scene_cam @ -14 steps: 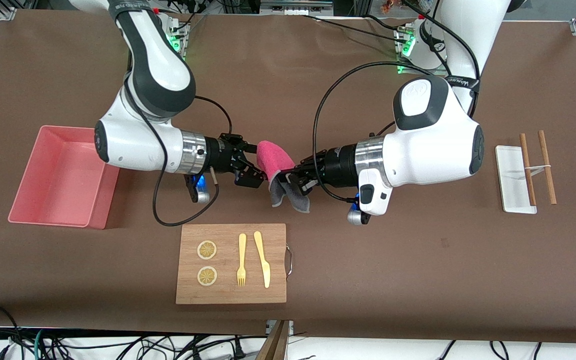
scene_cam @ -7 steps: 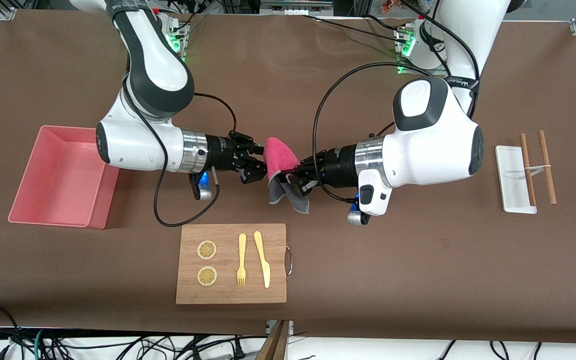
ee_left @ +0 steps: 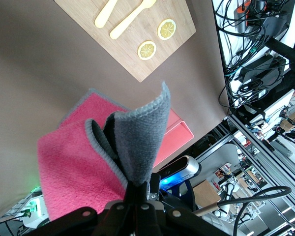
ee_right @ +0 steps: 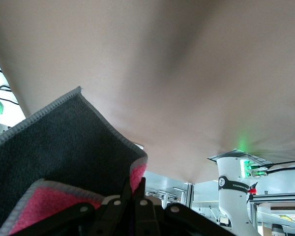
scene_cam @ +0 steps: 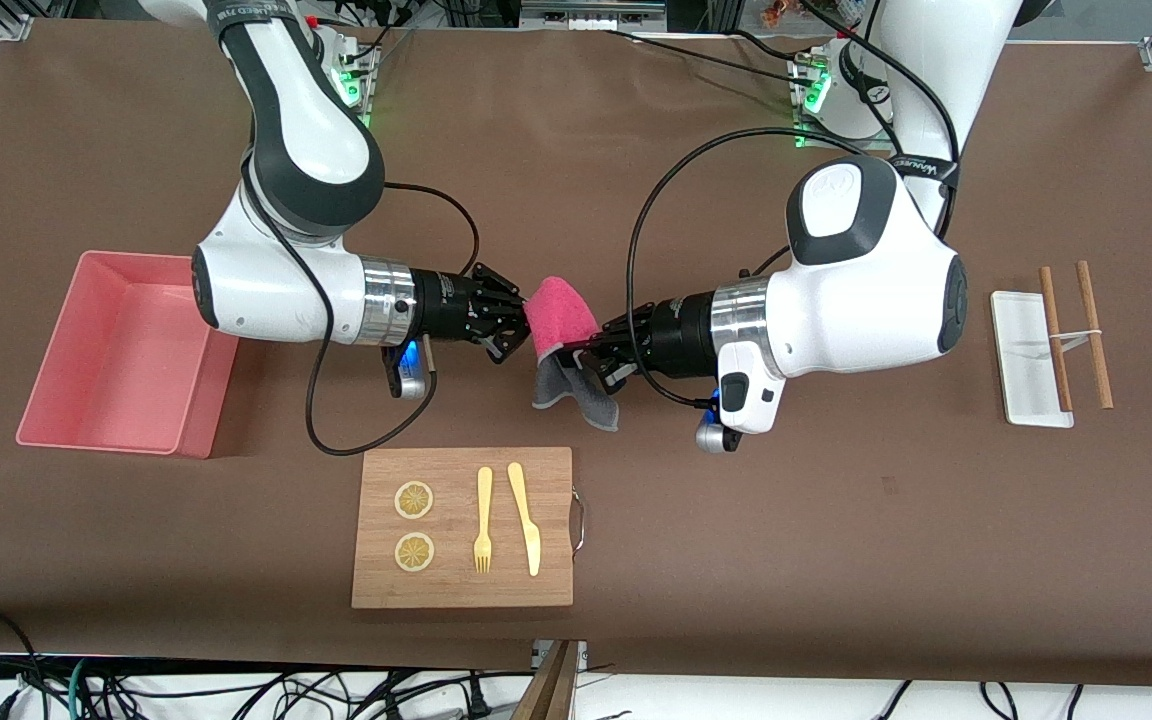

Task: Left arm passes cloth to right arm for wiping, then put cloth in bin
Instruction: 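Open the left gripper and withdraw it while the right gripper pulls the cloth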

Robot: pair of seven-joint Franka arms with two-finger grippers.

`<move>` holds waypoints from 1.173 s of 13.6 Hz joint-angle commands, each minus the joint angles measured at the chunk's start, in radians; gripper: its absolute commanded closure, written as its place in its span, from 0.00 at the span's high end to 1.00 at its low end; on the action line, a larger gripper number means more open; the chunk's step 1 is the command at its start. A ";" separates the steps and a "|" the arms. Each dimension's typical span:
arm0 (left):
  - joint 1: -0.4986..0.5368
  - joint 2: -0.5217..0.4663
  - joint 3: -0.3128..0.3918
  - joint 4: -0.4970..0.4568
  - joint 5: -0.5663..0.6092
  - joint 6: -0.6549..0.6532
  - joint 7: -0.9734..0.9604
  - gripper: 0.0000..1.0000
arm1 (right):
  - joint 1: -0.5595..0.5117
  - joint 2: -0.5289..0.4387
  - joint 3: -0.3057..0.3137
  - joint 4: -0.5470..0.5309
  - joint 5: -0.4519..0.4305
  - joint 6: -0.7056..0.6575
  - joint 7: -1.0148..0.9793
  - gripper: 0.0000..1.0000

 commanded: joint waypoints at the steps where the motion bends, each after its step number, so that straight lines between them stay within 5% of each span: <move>1: 0.002 0.003 0.003 0.012 0.002 0.006 0.011 0.02 | -0.003 -0.003 0.003 -0.001 0.025 -0.010 0.006 0.00; 2: 0.002 0.003 0.003 0.015 0.002 0.008 0.012 0.20 | -0.003 -0.003 0.003 -0.001 0.025 -0.011 0.005 0.00; 4: 0.014 0.003 0.004 0.016 0.004 0.008 0.014 1.00 | -0.003 -0.003 0.003 -0.001 0.025 -0.011 0.003 0.00; 9: 0.111 -0.004 0.000 0.005 0.004 -0.029 0.087 1.00 | -0.003 0.006 0.002 -0.003 -0.044 -0.058 -0.038 0.00; 13: 0.168 -0.008 0.012 0.003 0.052 -0.157 0.104 1.00 | 0.017 0.044 0.003 -0.006 -0.272 -0.175 -0.139 0.00; 16: 0.251 -0.037 0.012 0.005 0.126 -0.390 0.283 1.00 | 0.057 0.098 0.003 -0.012 -0.490 -0.204 -0.179 0.00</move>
